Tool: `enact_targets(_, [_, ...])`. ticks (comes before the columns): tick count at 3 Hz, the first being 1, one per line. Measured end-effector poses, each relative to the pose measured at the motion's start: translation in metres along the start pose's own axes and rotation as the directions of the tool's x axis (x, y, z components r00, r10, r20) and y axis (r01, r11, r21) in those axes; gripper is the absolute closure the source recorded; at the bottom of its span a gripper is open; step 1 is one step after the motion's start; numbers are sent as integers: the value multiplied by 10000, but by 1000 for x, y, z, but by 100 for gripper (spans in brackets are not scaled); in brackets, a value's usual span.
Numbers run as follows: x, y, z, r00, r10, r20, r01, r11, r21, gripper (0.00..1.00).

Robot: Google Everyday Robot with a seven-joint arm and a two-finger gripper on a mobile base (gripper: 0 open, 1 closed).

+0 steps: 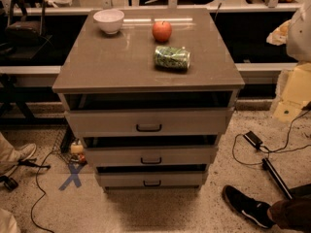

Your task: Open bottom drawer

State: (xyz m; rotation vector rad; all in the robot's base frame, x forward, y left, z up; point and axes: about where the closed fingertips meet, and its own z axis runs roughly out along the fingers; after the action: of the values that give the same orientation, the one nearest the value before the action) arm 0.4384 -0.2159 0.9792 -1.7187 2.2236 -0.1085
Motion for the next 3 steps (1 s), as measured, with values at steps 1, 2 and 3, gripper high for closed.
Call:
enact_targets(1, [0, 0, 0, 10000, 1, 1, -1, 10000, -1, 0])
enact_targets(2, [2, 9, 53, 9957, 609, 697, -532, 9929, -1066, 0])
enact_targets(3, [-3, 14, 110, 9817, 1223, 1461, -908, 9745, -2052, 0])
